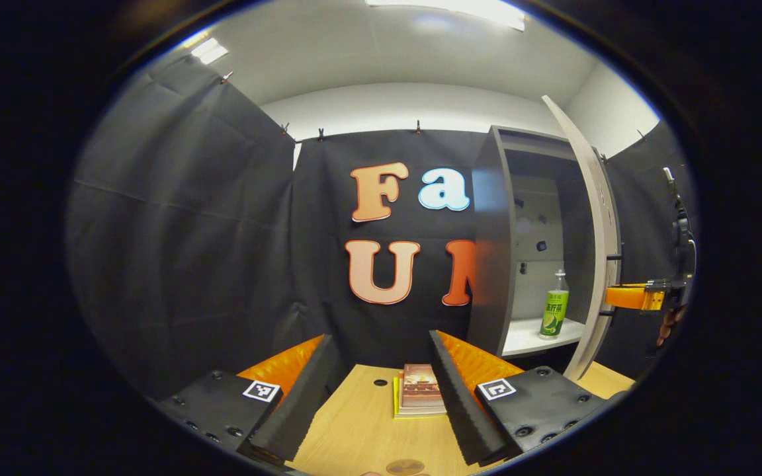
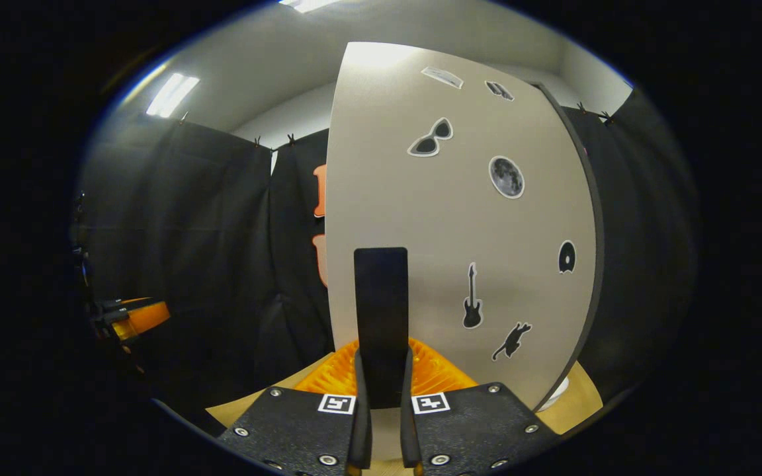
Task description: Open the cabinet door with the right hand, grasp the bottle in the cabinet with the left hand and place it on the coaster, then close the cabinet door with the right hand.
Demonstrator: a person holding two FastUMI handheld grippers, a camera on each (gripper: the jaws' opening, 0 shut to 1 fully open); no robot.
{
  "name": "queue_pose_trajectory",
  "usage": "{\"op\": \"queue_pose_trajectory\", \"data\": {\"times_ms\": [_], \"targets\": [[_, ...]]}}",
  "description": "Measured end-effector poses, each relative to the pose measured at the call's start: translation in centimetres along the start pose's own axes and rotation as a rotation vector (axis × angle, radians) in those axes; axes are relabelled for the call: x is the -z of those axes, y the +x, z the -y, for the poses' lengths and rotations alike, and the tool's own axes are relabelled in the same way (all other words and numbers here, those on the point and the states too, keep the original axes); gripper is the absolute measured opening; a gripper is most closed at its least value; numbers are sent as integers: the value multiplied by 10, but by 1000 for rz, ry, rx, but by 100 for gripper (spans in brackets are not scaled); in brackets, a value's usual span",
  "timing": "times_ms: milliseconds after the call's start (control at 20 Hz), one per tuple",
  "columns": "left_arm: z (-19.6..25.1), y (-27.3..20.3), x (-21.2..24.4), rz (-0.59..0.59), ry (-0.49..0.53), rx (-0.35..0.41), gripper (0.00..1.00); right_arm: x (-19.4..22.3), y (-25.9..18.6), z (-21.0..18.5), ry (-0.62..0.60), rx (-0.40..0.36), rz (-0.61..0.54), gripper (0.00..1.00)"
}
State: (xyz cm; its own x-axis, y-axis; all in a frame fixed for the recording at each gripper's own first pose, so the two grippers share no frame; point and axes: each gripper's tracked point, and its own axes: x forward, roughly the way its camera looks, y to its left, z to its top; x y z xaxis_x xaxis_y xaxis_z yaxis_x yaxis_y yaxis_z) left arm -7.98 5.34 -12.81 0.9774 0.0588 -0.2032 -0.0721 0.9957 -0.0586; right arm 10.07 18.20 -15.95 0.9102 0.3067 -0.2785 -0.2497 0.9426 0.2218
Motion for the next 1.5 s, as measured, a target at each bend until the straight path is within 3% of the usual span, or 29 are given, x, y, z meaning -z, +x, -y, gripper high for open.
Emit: {"op": "queue_pose_trajectory", "data": {"times_ms": [250, 750, 1000, 1200, 1400, 1500], "targets": [[59, 16, 8, -10, 4, 84, 96, -10, -25, 15, 7, 10, 62, 17], [187, 42, 20, -19, -1, 250, 90, -23, -54, 62, 21, 119, 159, 16], [258, 47, 29, -36, -6, 347, 96, -24, -64, 88, 17, 185, 180, 16], [301, 61, 33, -47, 0, 389, 90, -25, -71, 103, 2, 229, 189, 15], [343, 84, 42, -54, 7, 424, 91, -21, -89, 134, 26, 274, 200, 14], [370, 96, 50, -65, 9, 455, 96, -21, -92, 148, 30, 297, 208, 11]]}}
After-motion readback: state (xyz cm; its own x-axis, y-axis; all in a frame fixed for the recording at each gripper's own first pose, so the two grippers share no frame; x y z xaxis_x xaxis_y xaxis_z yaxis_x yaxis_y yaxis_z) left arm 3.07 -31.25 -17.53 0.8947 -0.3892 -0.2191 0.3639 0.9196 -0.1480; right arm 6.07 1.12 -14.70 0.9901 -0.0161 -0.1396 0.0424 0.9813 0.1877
